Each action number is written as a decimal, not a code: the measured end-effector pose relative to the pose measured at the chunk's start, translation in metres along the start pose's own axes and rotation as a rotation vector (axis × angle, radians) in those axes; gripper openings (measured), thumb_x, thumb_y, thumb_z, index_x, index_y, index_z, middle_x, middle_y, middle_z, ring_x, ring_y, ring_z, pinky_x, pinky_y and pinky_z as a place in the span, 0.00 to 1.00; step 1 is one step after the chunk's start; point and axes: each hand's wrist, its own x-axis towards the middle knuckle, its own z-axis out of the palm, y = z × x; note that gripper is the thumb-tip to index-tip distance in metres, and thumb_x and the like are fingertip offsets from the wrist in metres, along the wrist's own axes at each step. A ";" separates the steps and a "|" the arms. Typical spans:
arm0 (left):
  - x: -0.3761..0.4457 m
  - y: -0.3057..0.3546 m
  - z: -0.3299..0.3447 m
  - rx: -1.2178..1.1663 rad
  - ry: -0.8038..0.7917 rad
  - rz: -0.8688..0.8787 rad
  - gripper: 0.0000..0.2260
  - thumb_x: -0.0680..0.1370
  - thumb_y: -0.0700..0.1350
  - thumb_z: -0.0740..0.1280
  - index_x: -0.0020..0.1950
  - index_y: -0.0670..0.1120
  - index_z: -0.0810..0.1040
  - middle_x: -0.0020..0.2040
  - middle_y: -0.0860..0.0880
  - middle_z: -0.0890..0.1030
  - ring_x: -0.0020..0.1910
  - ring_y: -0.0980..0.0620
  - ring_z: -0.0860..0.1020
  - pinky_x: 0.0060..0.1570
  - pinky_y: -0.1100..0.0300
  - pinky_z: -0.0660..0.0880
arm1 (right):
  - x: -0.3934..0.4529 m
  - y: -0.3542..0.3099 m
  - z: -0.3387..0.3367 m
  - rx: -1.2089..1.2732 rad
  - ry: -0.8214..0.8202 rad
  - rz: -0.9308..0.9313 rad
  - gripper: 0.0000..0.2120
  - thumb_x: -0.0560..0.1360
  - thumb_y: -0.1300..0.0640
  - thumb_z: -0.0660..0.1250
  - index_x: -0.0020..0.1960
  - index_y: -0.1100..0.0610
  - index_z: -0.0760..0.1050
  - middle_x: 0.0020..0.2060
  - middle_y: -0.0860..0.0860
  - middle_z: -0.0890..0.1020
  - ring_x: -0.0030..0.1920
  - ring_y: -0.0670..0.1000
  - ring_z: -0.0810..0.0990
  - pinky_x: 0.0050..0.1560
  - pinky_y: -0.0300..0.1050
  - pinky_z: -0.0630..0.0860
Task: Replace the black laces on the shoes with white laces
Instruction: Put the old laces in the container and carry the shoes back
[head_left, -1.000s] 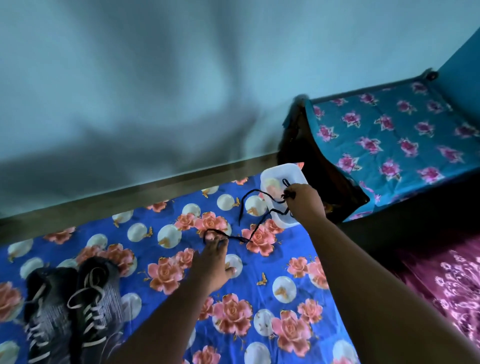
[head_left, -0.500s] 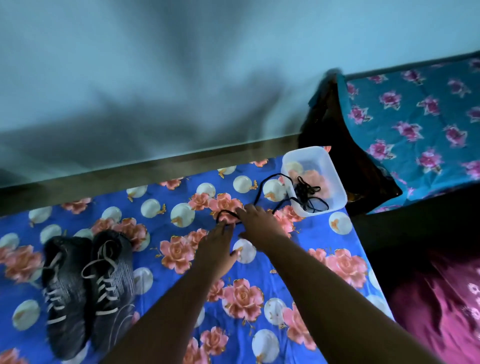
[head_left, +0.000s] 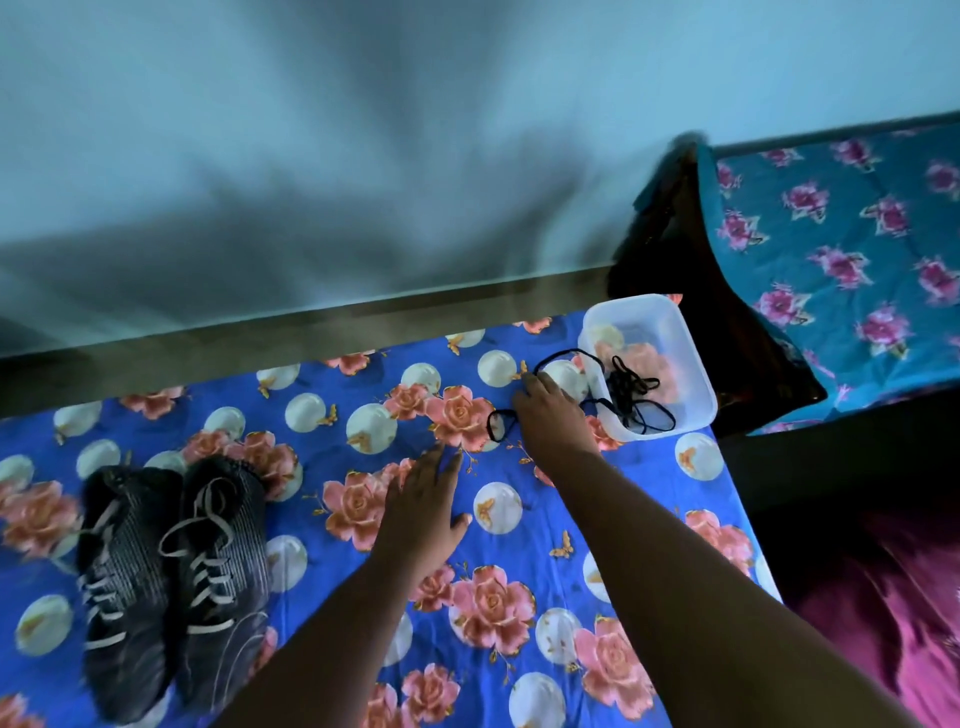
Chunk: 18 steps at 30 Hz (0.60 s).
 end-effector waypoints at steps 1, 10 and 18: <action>0.001 0.001 0.000 -0.002 0.006 0.001 0.38 0.81 0.57 0.64 0.84 0.51 0.45 0.84 0.48 0.46 0.83 0.46 0.47 0.78 0.44 0.55 | 0.002 -0.001 -0.003 0.008 -0.022 -0.003 0.11 0.79 0.66 0.60 0.59 0.59 0.75 0.66 0.57 0.75 0.68 0.58 0.72 0.62 0.52 0.74; 0.005 0.004 0.001 0.046 -0.019 -0.011 0.38 0.81 0.58 0.64 0.84 0.51 0.45 0.84 0.48 0.46 0.83 0.45 0.46 0.79 0.43 0.53 | -0.008 0.004 0.000 0.067 -0.066 -0.007 0.12 0.74 0.70 0.62 0.53 0.58 0.75 0.48 0.55 0.80 0.50 0.59 0.81 0.41 0.49 0.73; 0.010 0.015 -0.009 0.029 -0.128 0.012 0.41 0.80 0.58 0.66 0.84 0.50 0.44 0.84 0.45 0.45 0.82 0.44 0.49 0.75 0.47 0.63 | -0.048 0.029 -0.060 0.868 0.476 0.438 0.04 0.76 0.61 0.69 0.46 0.53 0.81 0.38 0.45 0.83 0.39 0.41 0.81 0.41 0.39 0.77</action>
